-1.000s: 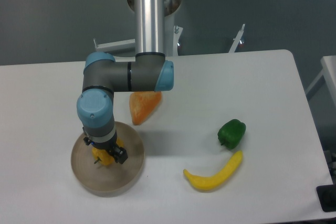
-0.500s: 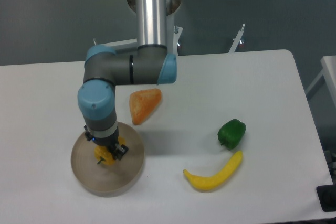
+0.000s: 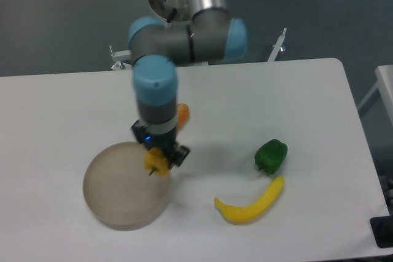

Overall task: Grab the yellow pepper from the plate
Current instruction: 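Lift the held corn off the plate and carry it above the green pepper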

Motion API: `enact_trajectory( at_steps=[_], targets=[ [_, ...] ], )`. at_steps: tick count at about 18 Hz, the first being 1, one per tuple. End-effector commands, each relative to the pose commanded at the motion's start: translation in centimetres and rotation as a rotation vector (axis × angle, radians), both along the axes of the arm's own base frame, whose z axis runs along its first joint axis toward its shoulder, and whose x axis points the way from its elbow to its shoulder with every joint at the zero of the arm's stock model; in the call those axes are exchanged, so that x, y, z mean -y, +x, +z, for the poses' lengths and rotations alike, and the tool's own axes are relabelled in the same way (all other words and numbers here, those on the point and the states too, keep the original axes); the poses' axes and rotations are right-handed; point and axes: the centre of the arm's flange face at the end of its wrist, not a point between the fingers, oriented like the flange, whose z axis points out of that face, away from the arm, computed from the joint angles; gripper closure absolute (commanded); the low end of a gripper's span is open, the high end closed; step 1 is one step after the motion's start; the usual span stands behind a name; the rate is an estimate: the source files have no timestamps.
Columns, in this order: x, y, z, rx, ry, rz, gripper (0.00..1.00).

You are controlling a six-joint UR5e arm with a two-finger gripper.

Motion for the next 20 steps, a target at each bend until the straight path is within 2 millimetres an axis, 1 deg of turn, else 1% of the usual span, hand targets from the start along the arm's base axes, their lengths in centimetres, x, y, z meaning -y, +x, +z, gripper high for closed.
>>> enact_trajectory(
  at_steps=[2,4,7,9,11,14,15,17,18,20],
  targets=[
    [1.1,-2.3,0.0,0.007,-0.019,-0.012,1.00],
    [2.3,-4.4,0.2,0.018,-0.038,-0.061,1.00],
    [4.5,-8.4,0.1,0.022,-0.046,-0.165,1.00],
    [5.4,-10.2,-0.1,0.012,-0.052,-0.222,1.00],
    [6.1,-11.5,-0.5,-0.035,-0.104,-0.285,1.00],
    [6.9,-13.4,-1.0,-0.034,-0.106,-0.388,1.00],
    [7.1,-14.0,-1.6,-0.026,-0.111,-0.416,1.00],
    [7.2,-14.6,-1.8,-0.024,-0.110,-0.442,1.00],
    [7.0,-14.7,-1.5,-0.023,-0.095,-0.457,1.00],
    [6.6,-15.1,-1.5,-0.017,-0.077,-0.458,1.00]
  ],
)
